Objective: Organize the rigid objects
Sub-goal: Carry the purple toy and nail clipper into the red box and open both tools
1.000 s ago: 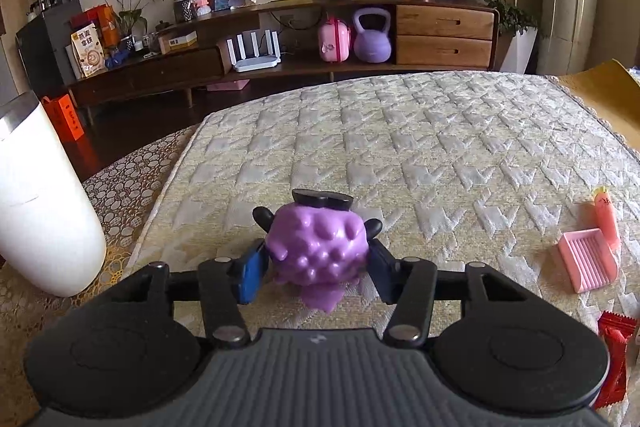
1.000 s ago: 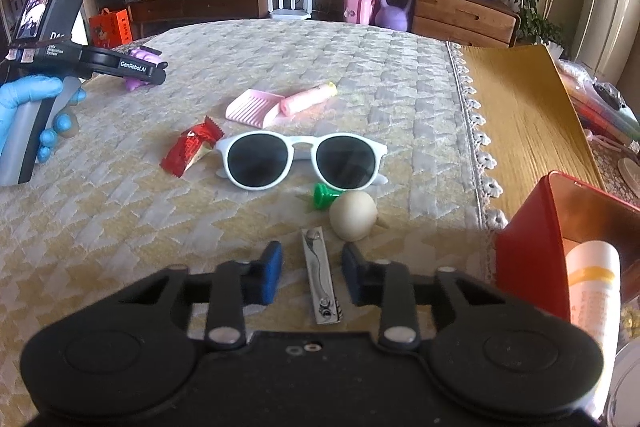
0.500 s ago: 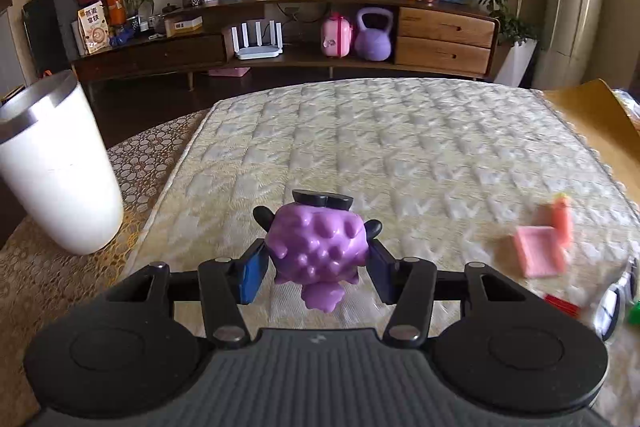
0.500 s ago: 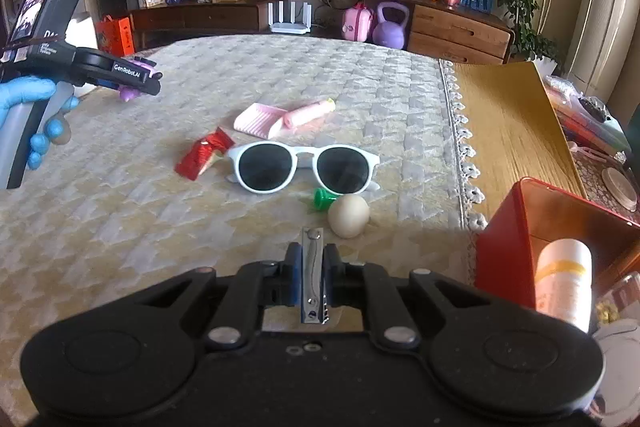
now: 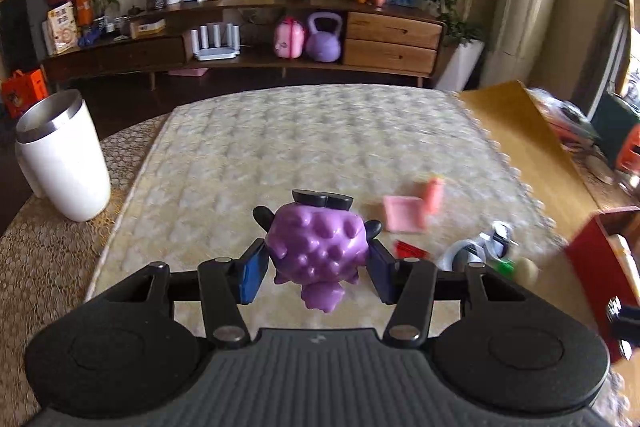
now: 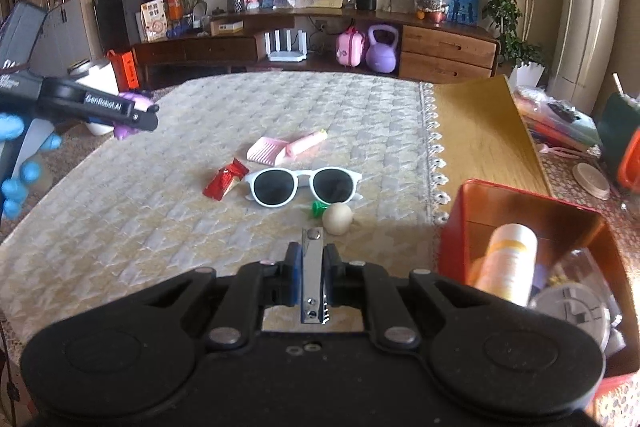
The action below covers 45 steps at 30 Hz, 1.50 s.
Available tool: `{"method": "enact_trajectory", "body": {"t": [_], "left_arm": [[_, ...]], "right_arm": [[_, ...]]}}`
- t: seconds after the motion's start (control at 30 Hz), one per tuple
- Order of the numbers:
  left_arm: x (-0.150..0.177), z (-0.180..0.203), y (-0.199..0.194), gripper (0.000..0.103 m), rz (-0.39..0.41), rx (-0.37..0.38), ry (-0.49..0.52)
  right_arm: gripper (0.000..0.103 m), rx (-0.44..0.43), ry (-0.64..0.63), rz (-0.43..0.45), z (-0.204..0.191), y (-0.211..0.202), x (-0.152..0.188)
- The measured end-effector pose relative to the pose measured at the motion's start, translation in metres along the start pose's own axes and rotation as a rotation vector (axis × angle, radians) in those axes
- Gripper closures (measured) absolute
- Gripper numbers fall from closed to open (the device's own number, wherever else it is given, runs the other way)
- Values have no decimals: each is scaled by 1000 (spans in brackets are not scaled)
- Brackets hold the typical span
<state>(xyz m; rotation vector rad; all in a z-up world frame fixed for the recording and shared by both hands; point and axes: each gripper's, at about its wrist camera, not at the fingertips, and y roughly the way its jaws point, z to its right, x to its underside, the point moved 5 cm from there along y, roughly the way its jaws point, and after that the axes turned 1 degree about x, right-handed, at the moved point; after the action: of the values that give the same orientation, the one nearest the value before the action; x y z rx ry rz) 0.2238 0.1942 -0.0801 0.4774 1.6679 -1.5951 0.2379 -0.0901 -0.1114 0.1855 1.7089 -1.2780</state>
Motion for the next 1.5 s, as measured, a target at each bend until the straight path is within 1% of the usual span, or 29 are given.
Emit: {"method": "enact_trajectory", "body": {"t": [0.13, 0.27, 0.37, 0.67, 0.97, 1.23, 1.5], "left_arm": [[5, 25, -20, 50, -6, 44, 31], [7, 51, -38, 50, 5, 59, 61], [7, 71, -49, 50, 9, 89, 81], [13, 141, -59, 50, 5, 153, 168], [19, 219, -50, 50, -17, 229, 259], [17, 273, -31, 50, -46, 266, 308], [13, 321, -6, 50, -78, 305, 360]], "right_arm": [[93, 3, 27, 16, 9, -19, 1], [93, 13, 48, 35, 20, -37, 3], [93, 27, 61, 48, 30, -48, 3], [93, 69, 119, 71, 70, -70, 9], [93, 128, 177, 82, 119, -80, 22], [93, 169, 217, 72, 157, -80, 37], [93, 192, 254, 57, 185, -74, 49]]}}
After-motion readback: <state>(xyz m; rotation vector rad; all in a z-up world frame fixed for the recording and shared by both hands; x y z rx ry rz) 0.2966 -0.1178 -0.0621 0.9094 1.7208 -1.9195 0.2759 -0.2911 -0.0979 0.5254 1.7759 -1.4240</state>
